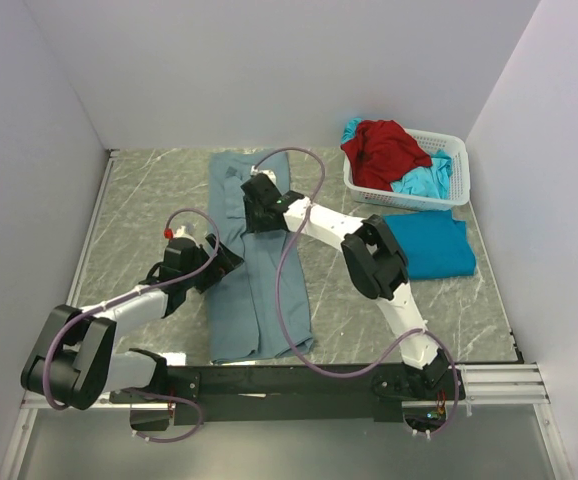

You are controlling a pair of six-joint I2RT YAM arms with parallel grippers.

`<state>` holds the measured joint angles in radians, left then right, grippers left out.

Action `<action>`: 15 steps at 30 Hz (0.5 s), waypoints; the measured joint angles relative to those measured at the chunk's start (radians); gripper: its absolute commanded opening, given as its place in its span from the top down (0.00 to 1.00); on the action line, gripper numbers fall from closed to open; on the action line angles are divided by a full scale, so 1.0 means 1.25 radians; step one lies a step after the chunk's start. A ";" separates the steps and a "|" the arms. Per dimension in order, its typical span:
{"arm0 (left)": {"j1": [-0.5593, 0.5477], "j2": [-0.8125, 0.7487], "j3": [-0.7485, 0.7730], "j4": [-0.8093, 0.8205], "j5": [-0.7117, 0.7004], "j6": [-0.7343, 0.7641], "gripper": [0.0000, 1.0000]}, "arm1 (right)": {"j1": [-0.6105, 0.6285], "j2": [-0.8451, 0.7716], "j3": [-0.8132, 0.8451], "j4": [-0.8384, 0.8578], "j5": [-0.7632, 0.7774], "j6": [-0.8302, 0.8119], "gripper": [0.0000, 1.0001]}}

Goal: Fold and stack the t-shirts
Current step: Fold the tshirt

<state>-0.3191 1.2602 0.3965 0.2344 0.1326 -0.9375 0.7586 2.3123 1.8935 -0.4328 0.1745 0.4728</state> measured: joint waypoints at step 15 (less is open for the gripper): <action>-0.009 -0.099 0.001 -0.070 -0.014 0.007 0.01 | 0.105 -0.544 -0.589 0.131 -0.210 -0.155 0.45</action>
<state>-0.3309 1.1366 0.3977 0.1474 0.1154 -0.9291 0.8894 1.6325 1.1576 -0.2687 -0.0875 0.2794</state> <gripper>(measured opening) 0.995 0.551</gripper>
